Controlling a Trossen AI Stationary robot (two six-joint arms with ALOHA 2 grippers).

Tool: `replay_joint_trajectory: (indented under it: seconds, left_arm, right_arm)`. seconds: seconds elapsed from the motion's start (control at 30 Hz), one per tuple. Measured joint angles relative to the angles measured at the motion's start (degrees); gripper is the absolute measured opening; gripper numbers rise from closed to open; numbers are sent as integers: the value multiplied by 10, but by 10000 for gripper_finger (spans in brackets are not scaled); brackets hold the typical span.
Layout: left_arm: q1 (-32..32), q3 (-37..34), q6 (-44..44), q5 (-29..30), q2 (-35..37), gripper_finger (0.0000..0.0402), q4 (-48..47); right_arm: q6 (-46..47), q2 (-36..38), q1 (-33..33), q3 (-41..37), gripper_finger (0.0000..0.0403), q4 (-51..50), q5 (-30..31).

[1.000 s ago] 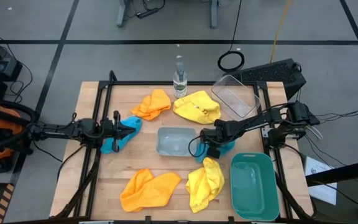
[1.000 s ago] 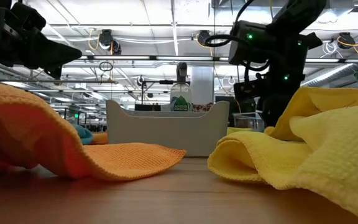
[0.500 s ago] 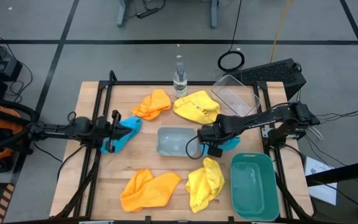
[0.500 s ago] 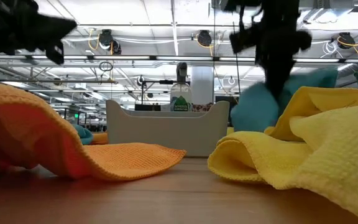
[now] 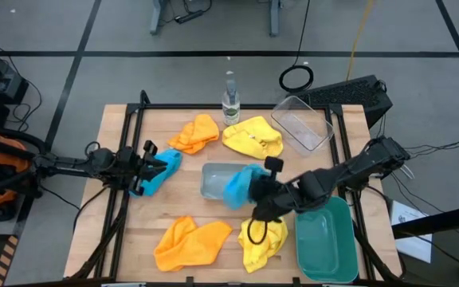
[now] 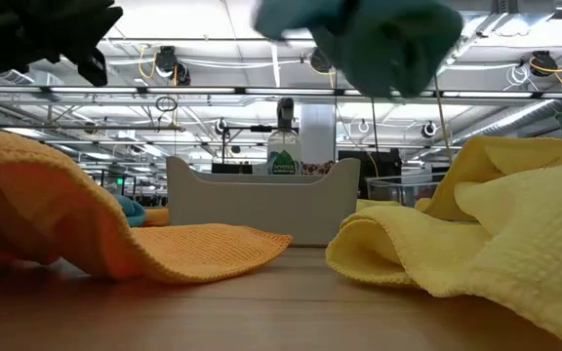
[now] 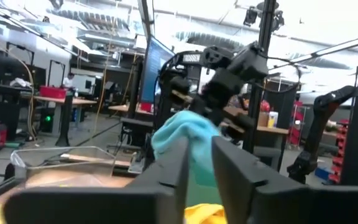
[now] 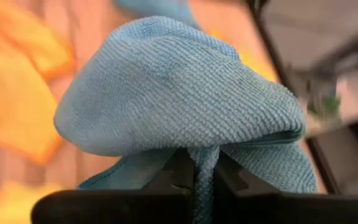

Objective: Sort microfiber towel by color & place in baskets
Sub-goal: Put the blue towel on the right in the white container

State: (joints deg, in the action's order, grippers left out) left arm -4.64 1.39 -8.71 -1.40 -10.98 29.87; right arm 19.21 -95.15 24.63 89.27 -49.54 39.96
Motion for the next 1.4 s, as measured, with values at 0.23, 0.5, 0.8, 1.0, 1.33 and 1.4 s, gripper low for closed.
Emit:
replay_joint_trajectory:
  seconds: [0.23,0.5,0.8,1.0,1.33,1.4]
  left_arm:
    - [-21,1,0,1,-117,213,164]
    - [-77,82,0,-17,-246,277,155]
    - [-105,171,36,-13,-408,279,70]
    - [-104,201,64,70,-494,279,71]
    - [-104,213,66,76,-572,279,115]
    - [-104,213,77,67,-583,279,142]
  right_arm:
    - [-164,-41,6,-7,8,234,36]
    - [-278,-123,-21,-8,8,379,35]
    - [-246,-144,-40,-8,8,387,36]
    - [-273,-138,-35,-8,8,406,37]
    - [-233,-138,-31,-8,37,436,33]
    - [-218,-138,-31,-8,53,440,32]
